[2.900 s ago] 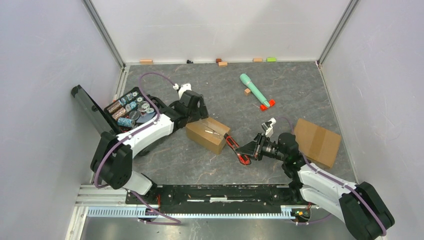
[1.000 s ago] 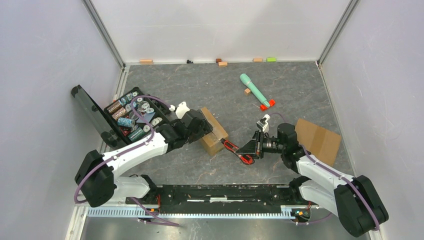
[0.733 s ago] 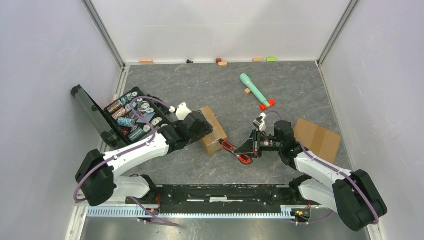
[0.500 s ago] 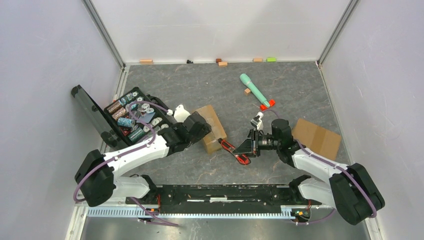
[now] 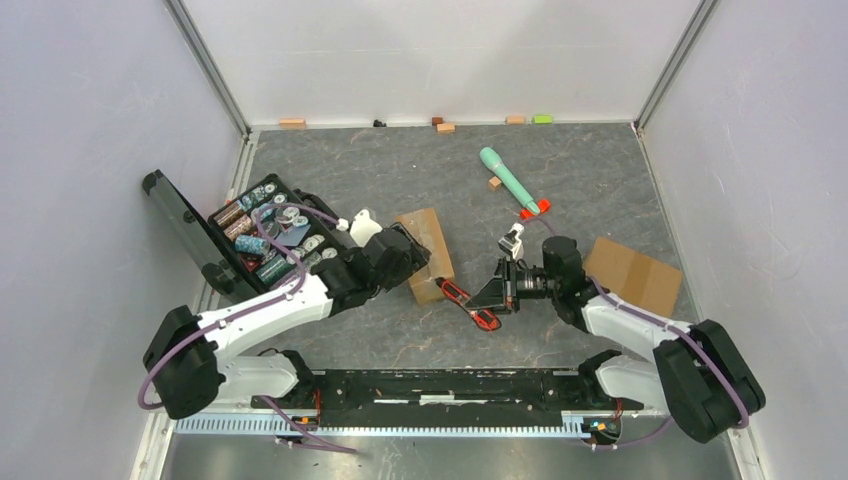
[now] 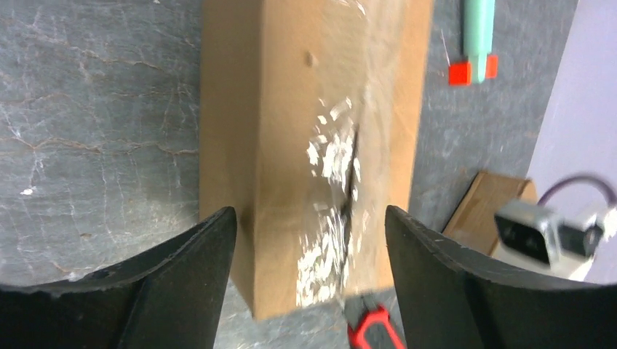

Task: Unpack the express box
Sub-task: Cut the express box at the center of the board.

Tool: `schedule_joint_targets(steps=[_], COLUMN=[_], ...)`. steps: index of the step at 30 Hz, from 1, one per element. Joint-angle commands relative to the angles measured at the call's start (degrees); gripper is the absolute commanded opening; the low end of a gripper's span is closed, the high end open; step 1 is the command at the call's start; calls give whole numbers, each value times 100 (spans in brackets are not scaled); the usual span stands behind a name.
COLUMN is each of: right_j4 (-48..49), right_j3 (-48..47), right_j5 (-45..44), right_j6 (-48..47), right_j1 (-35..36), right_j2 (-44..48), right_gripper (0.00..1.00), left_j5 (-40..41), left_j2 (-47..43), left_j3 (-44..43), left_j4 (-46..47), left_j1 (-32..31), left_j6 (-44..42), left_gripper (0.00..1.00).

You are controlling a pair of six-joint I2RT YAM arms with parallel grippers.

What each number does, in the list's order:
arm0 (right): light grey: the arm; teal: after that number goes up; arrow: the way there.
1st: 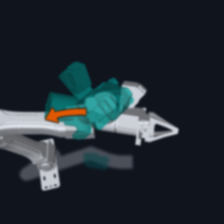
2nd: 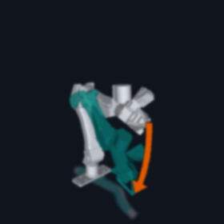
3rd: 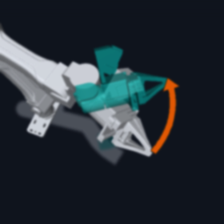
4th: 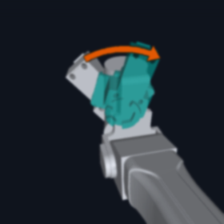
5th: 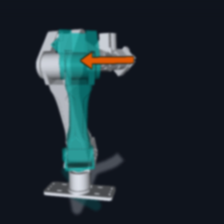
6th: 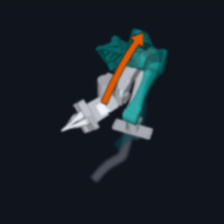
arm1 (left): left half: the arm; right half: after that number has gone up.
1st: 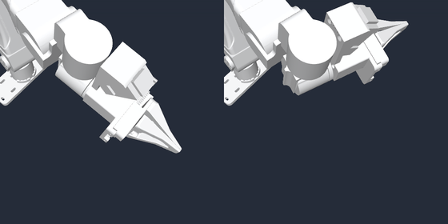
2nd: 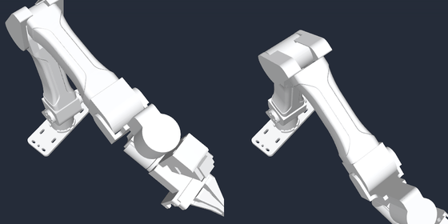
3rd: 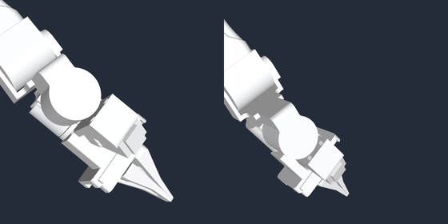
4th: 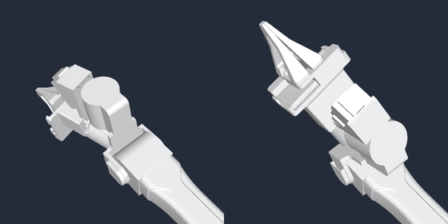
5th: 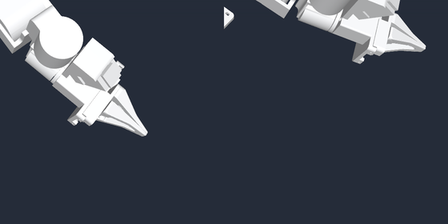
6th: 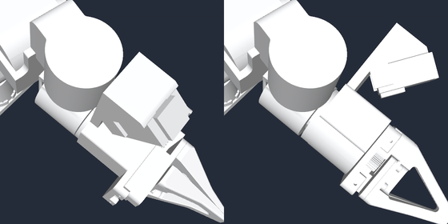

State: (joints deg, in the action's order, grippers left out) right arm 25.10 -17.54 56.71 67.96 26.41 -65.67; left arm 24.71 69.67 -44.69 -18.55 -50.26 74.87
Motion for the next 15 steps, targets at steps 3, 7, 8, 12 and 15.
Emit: schedule_joint_targets(steps=[3, 7, 8, 12, 15], right_j4=[-1767, -1778, -1877, -2272, -2493], right_j3=[-1184, -1201, -1251, -1535, -1768], right_j5=[65, 32, -7, -116, -173], right_j6=[-2234, -2424, -2537, -2947, -3228], right_j1=[-129, -130, -128, -130, -125], right_j2=[-521, -771, -816, -985, -1148], right_gripper=[0, 0, 0, 0, 0], left_j5=[-236, -236, 16, -36, -621], left_j2=[-428, 106, 335, 986, 1353], left_j3=[-945, -2231, -2600, -3489, -3863], left_j4=[-695, -2076, -2540, -2867, -2622], left_j1=[-14, 203, 218, 391, 603], left_j6=[-2666, -4245, -4581, -5373, -5900], left_gripper=[88, 100, 100, 100, 100])
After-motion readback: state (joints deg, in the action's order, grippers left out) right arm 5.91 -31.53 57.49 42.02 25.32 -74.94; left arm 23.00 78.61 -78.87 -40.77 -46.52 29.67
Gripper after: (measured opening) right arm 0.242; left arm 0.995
